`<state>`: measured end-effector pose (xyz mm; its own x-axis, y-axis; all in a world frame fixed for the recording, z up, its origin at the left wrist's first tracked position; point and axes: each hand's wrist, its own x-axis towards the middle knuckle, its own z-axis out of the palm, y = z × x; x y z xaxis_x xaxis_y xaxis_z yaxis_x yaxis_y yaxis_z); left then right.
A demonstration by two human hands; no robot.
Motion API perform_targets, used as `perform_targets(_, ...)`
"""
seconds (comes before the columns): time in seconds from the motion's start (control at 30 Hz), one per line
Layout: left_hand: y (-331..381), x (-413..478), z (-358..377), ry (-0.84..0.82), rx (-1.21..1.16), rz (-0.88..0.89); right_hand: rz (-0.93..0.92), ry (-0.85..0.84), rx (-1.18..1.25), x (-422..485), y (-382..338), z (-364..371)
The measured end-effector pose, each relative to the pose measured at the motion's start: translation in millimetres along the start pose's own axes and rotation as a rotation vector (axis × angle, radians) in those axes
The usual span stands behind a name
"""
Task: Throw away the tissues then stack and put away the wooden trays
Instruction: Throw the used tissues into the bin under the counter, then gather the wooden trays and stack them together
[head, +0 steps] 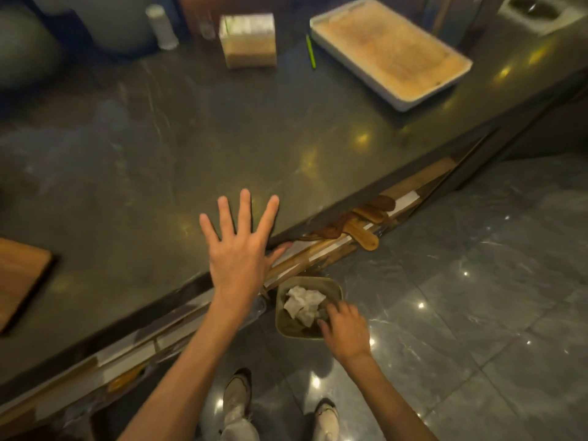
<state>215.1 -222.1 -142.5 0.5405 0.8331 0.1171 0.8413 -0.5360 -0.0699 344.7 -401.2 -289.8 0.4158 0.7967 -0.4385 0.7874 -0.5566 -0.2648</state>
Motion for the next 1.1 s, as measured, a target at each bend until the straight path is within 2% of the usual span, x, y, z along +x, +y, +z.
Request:
perform_targets(0.2, -10.8, -8.7, -24.4, -0.185, -0.108, 0.018, -0.102, 0.192, -0.016, -57.8, -47.3, -97.1)
perform_targets(0.3, -40.2, -42.7, -30.8, -0.287, -0.126, -0.056, -0.202, 0.375, -0.018, -76.8, -67.1, -138.2)
perform_targets(0.37, -63.2, -71.9, -37.3, -0.335, -0.154, -0.122, -0.285, 0.392, -0.031, -86.3, -86.4, -161.4)
perform_targets(0.5, -108.4, -105.4, -60.1, -0.402, -0.241, -0.136, -0.41, 0.312, -0.071, -94.1, -136.2, -194.4)
perform_targets(0.63, -148.8, -114.3, -83.1, -0.507, -0.343, -0.072, -0.446, 0.095, -0.167, -94.5, -192.4, -208.3)
perform_targets(0.7, -168.5, -121.0, -97.7, -0.551, -0.424, -0.13, -0.465, -0.007, -0.192, -92.8, -226.3, -209.5)
perform_targets(0.8, -205.4, -127.2, -117.5, -0.492, -0.461, -0.245, -0.489, -0.029, -0.193, -87.9, -277.0, -209.0)
perform_targets(1.0, -316.4, -124.0, -145.6, -0.115, -0.463, -0.293, -0.532, 0.023, -0.129, -69.1, -383.3, -195.5)
perform_targets(1.1, -374.4, -122.9, -148.1, -0.077, -0.381, -0.378, -0.534, 0.01, -0.086, -58.2, -434.8, -187.8)
